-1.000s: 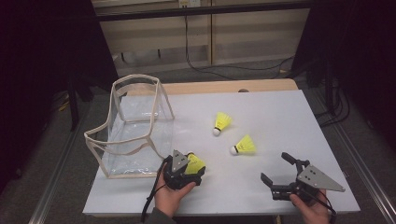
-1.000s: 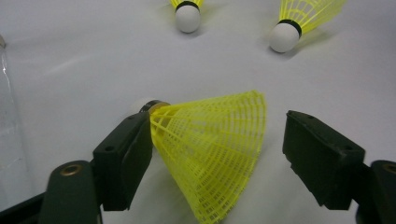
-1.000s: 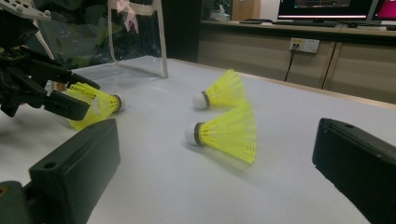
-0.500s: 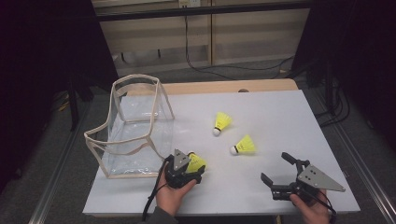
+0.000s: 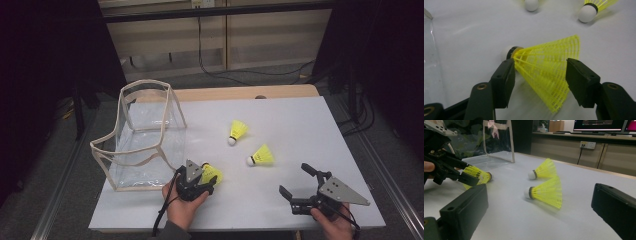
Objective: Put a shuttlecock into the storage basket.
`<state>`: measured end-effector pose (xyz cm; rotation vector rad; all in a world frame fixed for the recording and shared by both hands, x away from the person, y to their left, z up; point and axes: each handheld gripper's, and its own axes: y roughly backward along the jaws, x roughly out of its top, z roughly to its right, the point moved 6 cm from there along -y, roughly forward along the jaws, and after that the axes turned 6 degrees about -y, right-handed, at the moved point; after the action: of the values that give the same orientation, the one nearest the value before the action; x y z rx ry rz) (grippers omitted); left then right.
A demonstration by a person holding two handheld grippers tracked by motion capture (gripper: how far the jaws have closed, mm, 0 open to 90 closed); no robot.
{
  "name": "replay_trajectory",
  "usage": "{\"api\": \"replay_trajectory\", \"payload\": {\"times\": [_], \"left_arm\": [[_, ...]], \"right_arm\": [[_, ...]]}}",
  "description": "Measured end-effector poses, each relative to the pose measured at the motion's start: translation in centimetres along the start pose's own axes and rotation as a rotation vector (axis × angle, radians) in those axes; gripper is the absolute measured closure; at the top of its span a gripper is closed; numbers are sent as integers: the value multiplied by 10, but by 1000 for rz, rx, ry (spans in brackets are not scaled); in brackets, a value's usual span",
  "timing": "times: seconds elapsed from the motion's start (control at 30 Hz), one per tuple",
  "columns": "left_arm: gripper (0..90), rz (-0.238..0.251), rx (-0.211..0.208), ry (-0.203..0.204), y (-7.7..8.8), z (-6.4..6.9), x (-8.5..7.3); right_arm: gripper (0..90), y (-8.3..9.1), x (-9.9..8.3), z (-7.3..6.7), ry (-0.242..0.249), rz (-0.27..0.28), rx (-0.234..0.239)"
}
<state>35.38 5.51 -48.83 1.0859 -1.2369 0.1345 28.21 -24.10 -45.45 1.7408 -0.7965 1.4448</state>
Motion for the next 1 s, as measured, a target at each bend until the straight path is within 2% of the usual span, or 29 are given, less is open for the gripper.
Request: {"api": "replay_trajectory", "payload": {"times": [0.1, 0.33, 0.37, 0.7, 0.87, 1.0], "left_arm": [[435, 2, 17, -8, 1, -2, 0], [476, 2, 37, 2, 1, -6, -1], [479, 0, 35, 11, 1, -5, -1], [586, -5, 38, 6, -1, -6, 0], [615, 0, 20, 40, -2, -6, 1], [628, -5, 25, 45, -3, -6, 1]], "right_arm": [[9, 0, 0, -1, -2, -1, 1], [9, 0, 0, -1, -1, -3, 0], [9, 0, 0, -1, 1, -2, 1], [9, 0, 0, -1, -1, 1, 2], [8, 0, 0, -1, -1, -3, 2], [8, 0, 0, -2, -2, -4, 4]]}}
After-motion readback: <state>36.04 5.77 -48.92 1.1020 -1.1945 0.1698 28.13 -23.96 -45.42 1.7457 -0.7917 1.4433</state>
